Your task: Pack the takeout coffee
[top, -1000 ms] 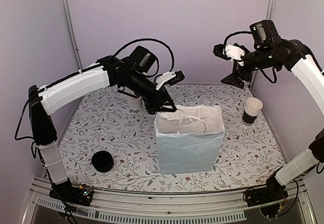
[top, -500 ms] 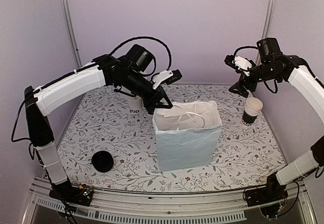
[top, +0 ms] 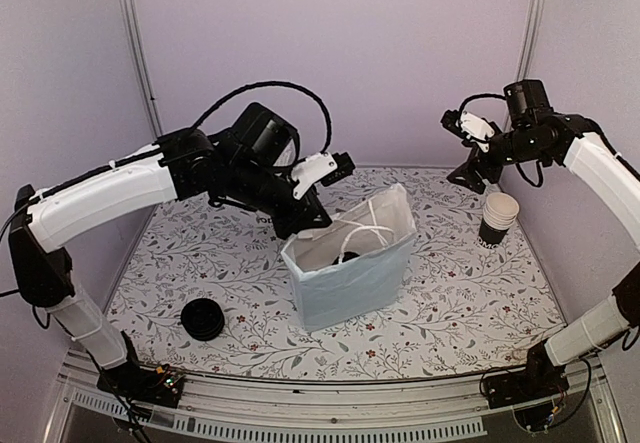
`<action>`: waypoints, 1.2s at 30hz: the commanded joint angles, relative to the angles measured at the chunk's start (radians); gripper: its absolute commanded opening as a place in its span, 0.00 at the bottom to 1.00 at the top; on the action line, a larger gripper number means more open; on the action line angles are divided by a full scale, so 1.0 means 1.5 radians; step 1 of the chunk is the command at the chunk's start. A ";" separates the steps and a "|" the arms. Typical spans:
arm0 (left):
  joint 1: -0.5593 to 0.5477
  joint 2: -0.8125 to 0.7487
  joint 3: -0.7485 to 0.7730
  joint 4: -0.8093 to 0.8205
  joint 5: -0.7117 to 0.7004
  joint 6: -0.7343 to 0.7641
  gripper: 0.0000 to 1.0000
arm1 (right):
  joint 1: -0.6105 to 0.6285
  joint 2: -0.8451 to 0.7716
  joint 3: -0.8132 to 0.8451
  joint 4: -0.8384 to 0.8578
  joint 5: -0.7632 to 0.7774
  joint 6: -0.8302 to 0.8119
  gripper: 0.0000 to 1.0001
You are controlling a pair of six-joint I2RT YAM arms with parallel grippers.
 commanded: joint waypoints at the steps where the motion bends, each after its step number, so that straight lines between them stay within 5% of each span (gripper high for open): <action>1: -0.056 -0.029 -0.019 0.026 -0.036 -0.043 0.00 | -0.003 0.008 -0.009 0.008 -0.022 0.019 0.99; 13: -0.198 -0.104 -0.132 0.116 -0.066 -0.159 0.00 | -0.003 0.020 -0.019 -0.006 -0.049 0.028 0.99; 25: -0.237 -0.105 -0.135 0.127 -0.073 -0.161 0.00 | -0.002 0.008 -0.033 -0.025 -0.083 0.036 0.99; 31: -0.232 -0.103 -0.139 0.136 -0.101 -0.155 0.00 | -0.001 -0.011 0.068 -0.119 -0.205 0.016 0.99; 36: -0.208 -0.098 -0.138 0.144 -0.081 -0.157 0.00 | 0.046 0.009 0.267 -0.263 -0.337 -0.045 0.91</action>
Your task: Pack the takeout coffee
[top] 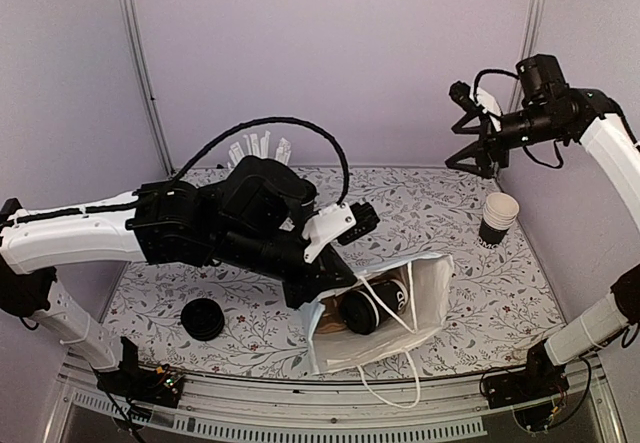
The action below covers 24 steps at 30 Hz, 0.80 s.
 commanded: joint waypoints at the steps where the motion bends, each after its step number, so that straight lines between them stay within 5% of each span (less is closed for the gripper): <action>1: 0.019 0.000 -0.003 0.028 0.010 -0.001 0.00 | 0.080 0.002 0.162 -0.134 -0.133 -0.046 0.88; 11: 0.054 -0.010 -0.040 0.091 0.043 -0.049 0.00 | 0.443 -0.022 0.074 -0.231 0.066 -0.128 0.74; 18: 0.064 -0.020 -0.047 0.110 0.058 -0.077 0.00 | 0.565 -0.003 -0.010 -0.228 0.154 -0.145 0.53; 24: 0.080 -0.017 -0.047 0.108 0.064 -0.106 0.00 | 0.624 0.018 0.018 -0.217 0.197 -0.131 0.56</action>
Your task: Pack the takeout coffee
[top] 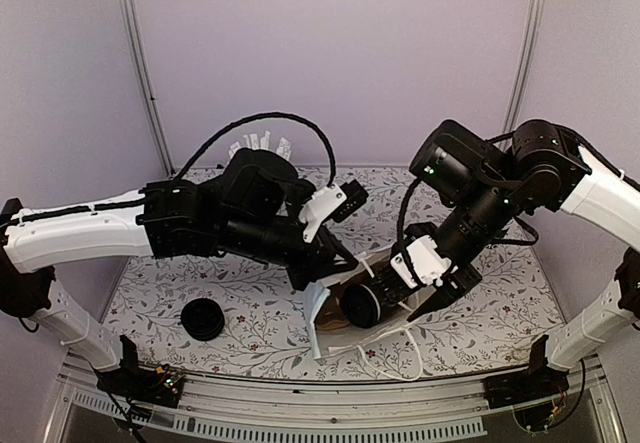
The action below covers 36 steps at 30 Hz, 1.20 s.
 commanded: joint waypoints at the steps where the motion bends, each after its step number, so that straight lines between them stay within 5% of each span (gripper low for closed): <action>1: 0.024 -0.012 -0.008 0.021 0.013 -0.032 0.00 | 0.036 0.010 0.035 0.004 0.056 0.005 0.57; 9: 0.050 0.005 -0.005 0.032 0.058 -0.059 0.00 | 0.119 0.033 0.081 0.023 0.128 0.041 0.58; 22: 0.073 -0.009 -0.039 0.068 0.123 -0.088 0.00 | 0.106 0.043 -0.154 0.222 0.365 0.032 0.37; 36: 0.123 -0.018 -0.081 0.119 0.196 -0.100 0.00 | 0.037 0.094 -0.206 0.286 0.375 0.009 0.52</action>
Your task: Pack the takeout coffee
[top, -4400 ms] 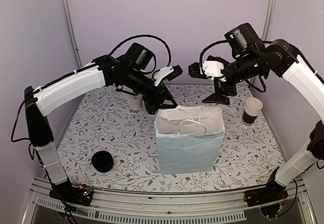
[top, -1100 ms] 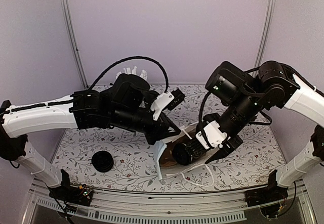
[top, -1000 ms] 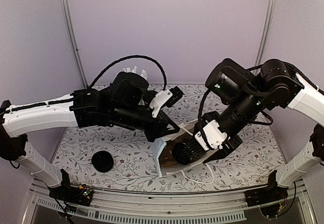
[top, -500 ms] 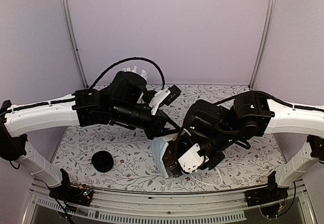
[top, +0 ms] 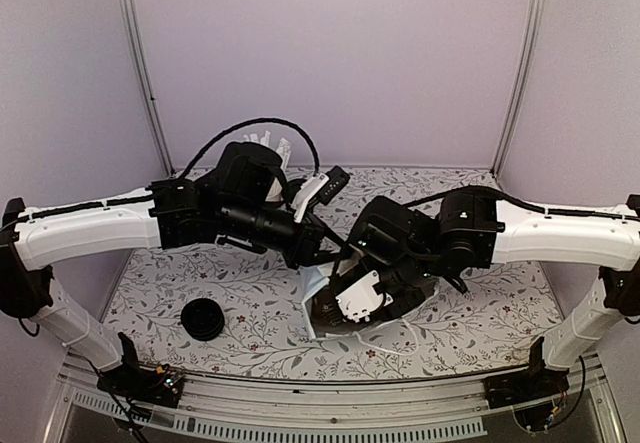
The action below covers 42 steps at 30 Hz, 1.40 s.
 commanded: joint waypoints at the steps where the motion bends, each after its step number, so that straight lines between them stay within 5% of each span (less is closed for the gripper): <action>1: 0.025 -0.018 -0.018 0.016 0.030 -0.005 0.00 | -0.024 0.021 -0.016 0.032 0.011 -0.006 0.54; 12: 0.058 -0.009 -0.034 0.050 0.077 -0.015 0.00 | -0.061 0.064 -0.044 0.070 0.019 0.014 0.87; 20: 0.082 0.005 -0.053 0.093 0.116 -0.031 0.00 | -0.090 0.123 -0.038 0.078 -0.020 0.023 0.94; 27: 0.088 0.010 -0.054 0.099 0.127 -0.032 0.00 | -0.120 0.177 -0.027 0.100 -0.022 0.053 0.94; 35: 0.094 0.008 -0.054 0.097 0.122 -0.032 0.00 | -0.122 0.159 0.025 0.071 -0.052 0.077 0.66; 42: 0.107 -0.003 -0.046 0.083 0.099 -0.024 0.00 | -0.122 0.109 0.110 0.000 -0.116 0.081 0.60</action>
